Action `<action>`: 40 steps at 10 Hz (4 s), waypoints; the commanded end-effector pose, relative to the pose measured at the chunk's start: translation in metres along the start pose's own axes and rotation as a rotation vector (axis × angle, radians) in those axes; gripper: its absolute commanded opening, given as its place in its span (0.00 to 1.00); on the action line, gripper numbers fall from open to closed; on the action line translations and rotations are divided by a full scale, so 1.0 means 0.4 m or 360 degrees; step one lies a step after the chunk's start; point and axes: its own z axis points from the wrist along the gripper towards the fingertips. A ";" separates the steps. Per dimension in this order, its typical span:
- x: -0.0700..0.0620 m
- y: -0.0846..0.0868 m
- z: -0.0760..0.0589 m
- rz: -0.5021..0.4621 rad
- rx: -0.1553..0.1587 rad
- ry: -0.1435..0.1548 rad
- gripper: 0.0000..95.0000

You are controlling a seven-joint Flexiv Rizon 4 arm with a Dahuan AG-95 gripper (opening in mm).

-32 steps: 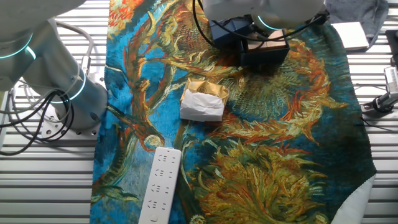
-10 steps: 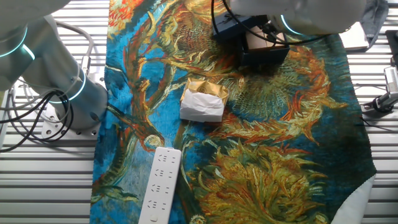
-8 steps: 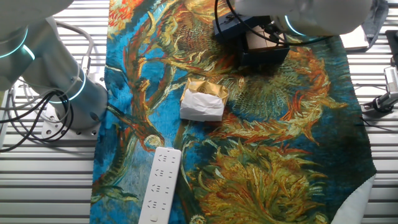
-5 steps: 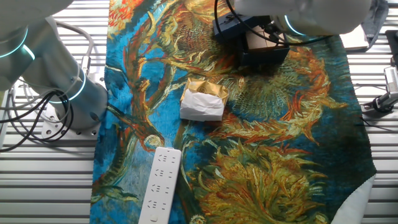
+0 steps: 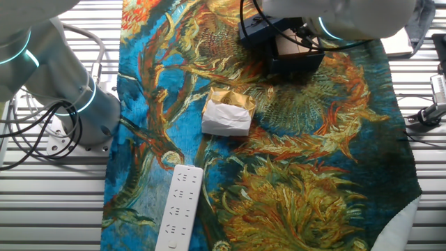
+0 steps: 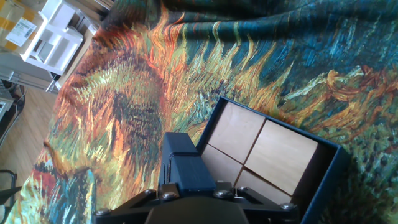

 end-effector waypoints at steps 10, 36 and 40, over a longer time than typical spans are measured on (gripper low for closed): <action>-0.055 -0.011 -0.060 0.0042 -0.0099 0.0023 0.00; -0.053 -0.011 -0.059 -0.0041 0.0121 0.0114 0.00; -0.053 -0.011 -0.059 -0.0048 0.0108 0.0105 0.00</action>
